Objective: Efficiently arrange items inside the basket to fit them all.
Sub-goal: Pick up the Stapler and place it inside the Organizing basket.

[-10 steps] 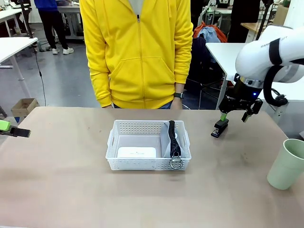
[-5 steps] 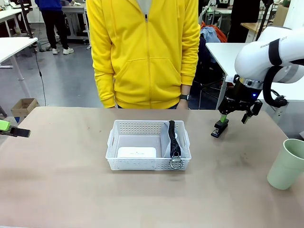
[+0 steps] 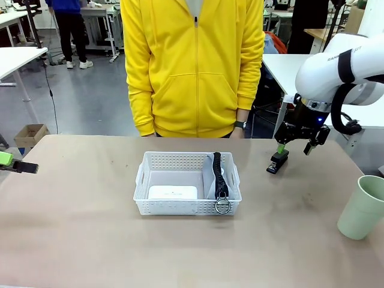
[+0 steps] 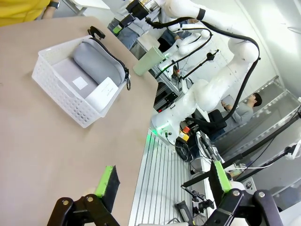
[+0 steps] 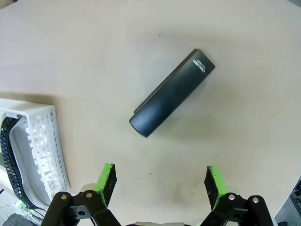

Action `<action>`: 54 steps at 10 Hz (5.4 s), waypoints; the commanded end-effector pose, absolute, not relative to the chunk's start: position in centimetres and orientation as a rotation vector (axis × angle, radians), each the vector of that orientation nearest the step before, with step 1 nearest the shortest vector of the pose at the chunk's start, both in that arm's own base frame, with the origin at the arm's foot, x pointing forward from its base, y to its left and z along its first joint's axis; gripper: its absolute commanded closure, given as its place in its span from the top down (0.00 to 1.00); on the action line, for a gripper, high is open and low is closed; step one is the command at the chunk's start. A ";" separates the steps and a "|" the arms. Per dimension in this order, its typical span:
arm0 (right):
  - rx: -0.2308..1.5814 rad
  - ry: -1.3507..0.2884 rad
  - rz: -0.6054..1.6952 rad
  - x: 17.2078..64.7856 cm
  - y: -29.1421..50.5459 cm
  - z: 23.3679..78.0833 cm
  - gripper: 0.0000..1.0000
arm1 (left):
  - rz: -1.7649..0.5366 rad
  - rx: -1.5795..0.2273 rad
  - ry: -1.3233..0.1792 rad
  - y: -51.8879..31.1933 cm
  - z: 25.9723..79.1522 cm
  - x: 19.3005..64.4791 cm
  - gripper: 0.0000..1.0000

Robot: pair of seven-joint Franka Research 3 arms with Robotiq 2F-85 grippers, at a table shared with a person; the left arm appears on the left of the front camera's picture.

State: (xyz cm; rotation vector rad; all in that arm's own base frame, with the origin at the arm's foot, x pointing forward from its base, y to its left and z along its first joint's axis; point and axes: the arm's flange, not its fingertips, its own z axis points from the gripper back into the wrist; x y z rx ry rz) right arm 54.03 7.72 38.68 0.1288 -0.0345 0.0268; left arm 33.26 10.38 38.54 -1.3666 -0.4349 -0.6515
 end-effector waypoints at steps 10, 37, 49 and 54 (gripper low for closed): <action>-0.021 -0.070 -0.946 60.1 10.8 36.9 1.00 | -0.666 -1.374 -0.434 10.6 38.8 33.0 1.00; -0.052 0.022 -0.814 61.7 10.0 30.6 0.00 | -0.666 -1.374 -0.434 10.6 38.8 33.0 1.00; 0.319 -0.246 0.225 44.9 6.0 45.3 0.31 | -0.666 -1.374 -0.434 10.6 38.8 33.0 1.00; 0.253 -0.233 0.243 44.7 7.8 47.2 0.37 | -0.666 -1.374 -0.434 10.6 38.8 33.0 1.00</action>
